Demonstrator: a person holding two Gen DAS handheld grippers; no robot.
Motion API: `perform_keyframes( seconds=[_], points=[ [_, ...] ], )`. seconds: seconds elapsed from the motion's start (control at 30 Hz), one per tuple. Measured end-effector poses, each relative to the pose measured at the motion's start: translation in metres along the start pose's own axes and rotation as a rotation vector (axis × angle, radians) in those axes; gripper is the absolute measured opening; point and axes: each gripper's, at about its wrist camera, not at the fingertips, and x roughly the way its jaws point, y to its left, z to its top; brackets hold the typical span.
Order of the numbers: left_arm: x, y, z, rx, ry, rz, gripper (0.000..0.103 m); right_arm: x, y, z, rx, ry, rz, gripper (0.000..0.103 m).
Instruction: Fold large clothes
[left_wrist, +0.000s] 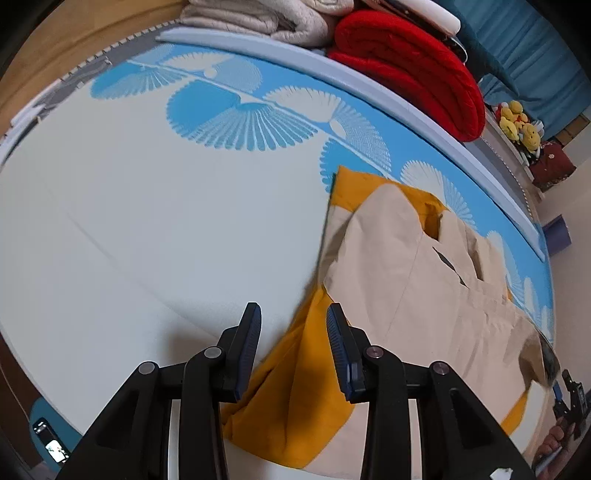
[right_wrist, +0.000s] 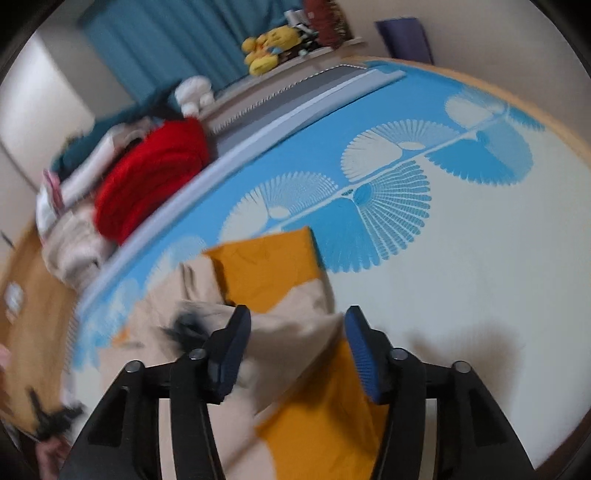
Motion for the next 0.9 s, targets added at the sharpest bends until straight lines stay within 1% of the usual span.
perform_keyframes(
  seconds=[0.03, 0.1, 0.17, 0.23, 0.27, 0.33, 0.4, 0.47, 0.57, 0.63, 0.77, 0.83, 0.87, 0.9],
  points=[
    [0.002, 0.0, 0.001, 0.0, 0.013, -0.016, 0.033, -0.001, -0.002, 0.002, 0.0, -0.009, 0.0, 0.055],
    [0.006, -0.002, 0.002, 0.003, 0.03, -0.034, 0.033, 0.0, -0.002, 0.003, -0.028, -0.011, -0.029, 0.056],
    [0.011, -0.004, 0.004, 0.004, 0.049, -0.049, 0.034, 0.008, -0.003, 0.0, -0.07, 0.018, -0.063, 0.056],
    [0.019, -0.008, 0.005, 0.01, 0.076, -0.056, 0.037, 0.023, -0.005, -0.006, -0.113, 0.088, -0.106, 0.056],
    [0.023, -0.011, 0.005, 0.015, 0.086, -0.056, 0.038, 0.035, -0.007, -0.01, -0.131, 0.146, -0.137, 0.056],
    [0.033, -0.017, 0.007, 0.03, 0.102, -0.042, 0.04, 0.055, -0.011, -0.019, -0.147, 0.247, -0.166, 0.056],
    [0.043, -0.023, 0.008, 0.042, 0.108, -0.016, 0.044, 0.067, -0.014, -0.026, -0.159, 0.31, -0.175, 0.056],
    [0.052, -0.03, 0.008, 0.044, 0.114, 0.02, 0.047, 0.075, -0.013, -0.033, -0.188, 0.349, -0.179, 0.056],
    [0.062, -0.039, 0.01, 0.043, 0.1, 0.074, 0.048, 0.083, -0.009, -0.038, -0.228, 0.375, -0.204, 0.056],
    [0.068, -0.043, 0.011, 0.045, 0.095, 0.093, 0.051, 0.087, -0.007, -0.041, -0.244, 0.386, -0.219, 0.056],
    [0.083, -0.047, 0.011, 0.052, 0.115, 0.132, 0.052, 0.089, -0.001, -0.047, -0.28, 0.375, -0.244, 0.056],
    [0.088, -0.047, 0.011, 0.044, 0.124, 0.134, 0.051, 0.087, 0.004, -0.05, -0.305, 0.36, -0.259, 0.056],
    [0.09, -0.045, 0.011, 0.038, 0.13, 0.13, 0.051, 0.086, 0.006, -0.051, -0.322, 0.349, -0.268, 0.052],
    [0.092, -0.045, 0.011, 0.037, 0.134, 0.128, 0.05, 0.085, 0.009, -0.052, -0.335, 0.341, -0.271, 0.037]
  ],
)
